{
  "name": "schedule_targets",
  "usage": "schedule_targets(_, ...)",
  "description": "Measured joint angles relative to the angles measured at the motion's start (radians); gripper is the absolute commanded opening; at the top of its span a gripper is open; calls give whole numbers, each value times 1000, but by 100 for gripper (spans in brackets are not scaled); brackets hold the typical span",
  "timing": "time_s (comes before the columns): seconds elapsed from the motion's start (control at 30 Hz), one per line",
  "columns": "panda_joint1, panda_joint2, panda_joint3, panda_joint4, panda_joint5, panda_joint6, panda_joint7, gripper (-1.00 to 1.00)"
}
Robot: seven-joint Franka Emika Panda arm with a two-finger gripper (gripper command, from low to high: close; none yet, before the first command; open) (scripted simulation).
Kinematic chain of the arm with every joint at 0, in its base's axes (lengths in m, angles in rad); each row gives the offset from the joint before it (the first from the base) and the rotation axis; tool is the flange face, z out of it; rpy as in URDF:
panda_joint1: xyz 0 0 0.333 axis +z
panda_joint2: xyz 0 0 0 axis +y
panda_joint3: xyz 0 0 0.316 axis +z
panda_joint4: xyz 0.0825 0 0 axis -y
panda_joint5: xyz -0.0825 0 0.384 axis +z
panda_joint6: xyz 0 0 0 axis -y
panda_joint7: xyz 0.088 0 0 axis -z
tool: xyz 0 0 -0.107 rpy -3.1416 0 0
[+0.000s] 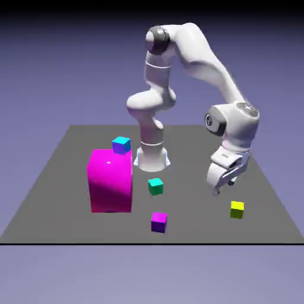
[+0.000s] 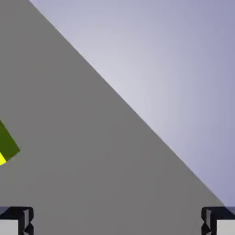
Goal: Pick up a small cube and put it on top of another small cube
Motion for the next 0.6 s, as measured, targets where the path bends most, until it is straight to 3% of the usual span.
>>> schedule_targets(0.43,380,471,-112,415,-40,-466,-140,0)
schedule_targets(0.5,386,478,-113,421,-41,-473,-142,0)
schedule_targets(0.6,375,504,-111,318,-41,-343,-131,0)
